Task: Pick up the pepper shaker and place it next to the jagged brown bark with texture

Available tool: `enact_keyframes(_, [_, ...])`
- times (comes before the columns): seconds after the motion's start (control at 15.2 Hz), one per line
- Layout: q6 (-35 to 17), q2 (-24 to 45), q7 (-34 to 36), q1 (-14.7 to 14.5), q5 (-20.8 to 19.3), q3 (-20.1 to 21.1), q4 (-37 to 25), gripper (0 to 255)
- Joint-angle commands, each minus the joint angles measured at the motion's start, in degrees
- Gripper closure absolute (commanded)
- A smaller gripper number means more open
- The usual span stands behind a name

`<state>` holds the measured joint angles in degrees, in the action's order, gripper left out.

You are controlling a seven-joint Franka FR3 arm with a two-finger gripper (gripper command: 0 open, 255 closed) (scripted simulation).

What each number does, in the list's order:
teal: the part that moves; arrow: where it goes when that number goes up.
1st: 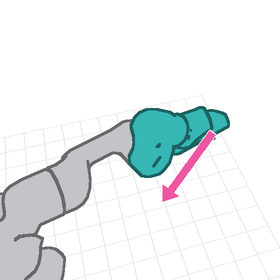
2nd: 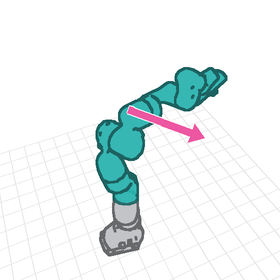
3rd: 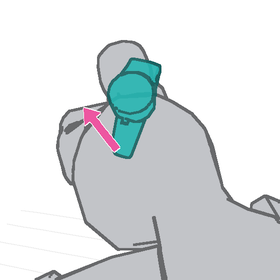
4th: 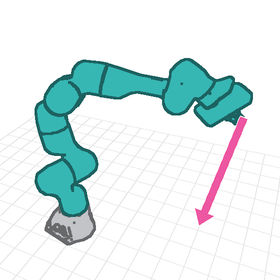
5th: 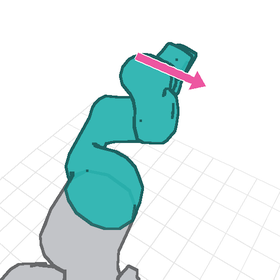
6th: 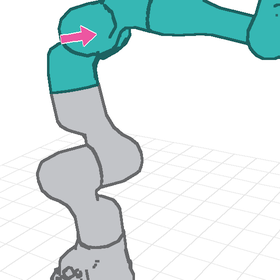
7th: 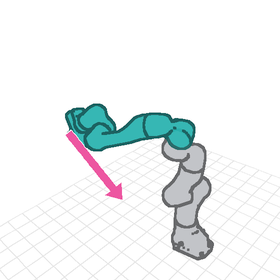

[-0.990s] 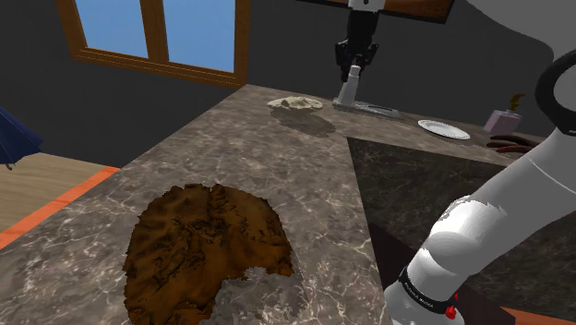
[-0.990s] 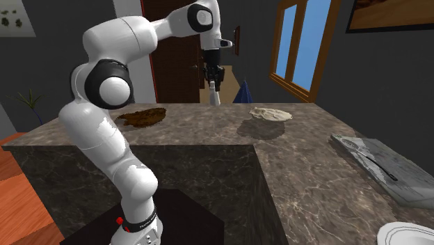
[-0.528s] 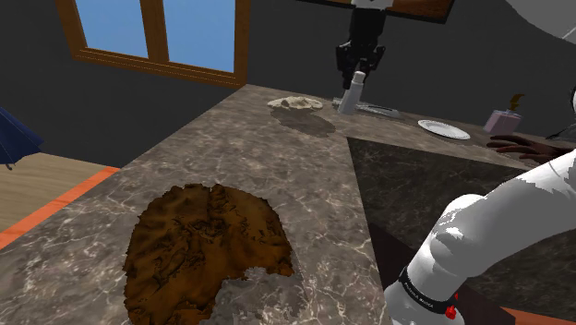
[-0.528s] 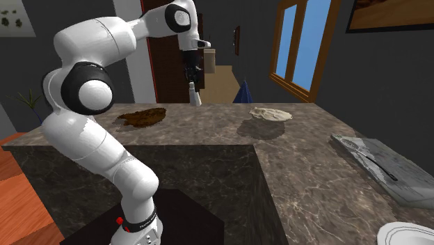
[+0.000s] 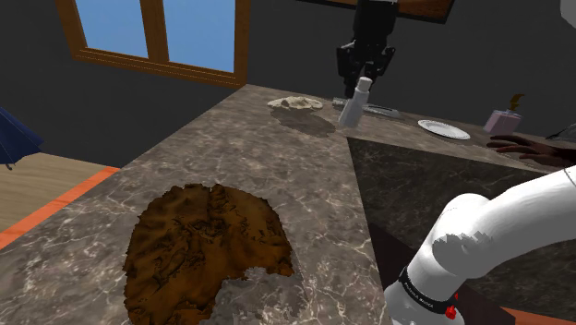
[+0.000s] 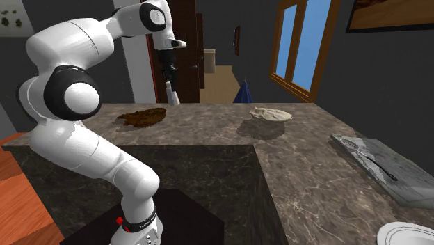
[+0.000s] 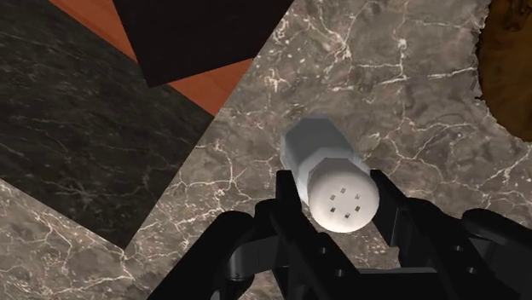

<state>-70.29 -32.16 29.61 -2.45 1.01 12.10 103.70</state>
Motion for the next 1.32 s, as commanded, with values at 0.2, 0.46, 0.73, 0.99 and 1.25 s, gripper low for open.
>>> enact_keyframes(0.2, [2.3, -2.9, 6.7, -1.5, 3.8, 5.0, 0.5, 255])
enact_keyframes(0.46, [3.7, -4.1, 12.3, -2.4, 7.1, 9.3, -0.2, 255])
enact_keyframes(0.73, [4.9, -4.4, 18.1, -3.0, 10.4, 14.0, -1.9, 255])
enact_keyframes(0.99, [5.8, -3.8, 24.3, -3.2, 13.6, 19.1, -4.5, 255])
enact_keyframes(1.25, [6.5, -2.2, 30.8, -2.8, 16.4, 24.8, -8.2, 255])
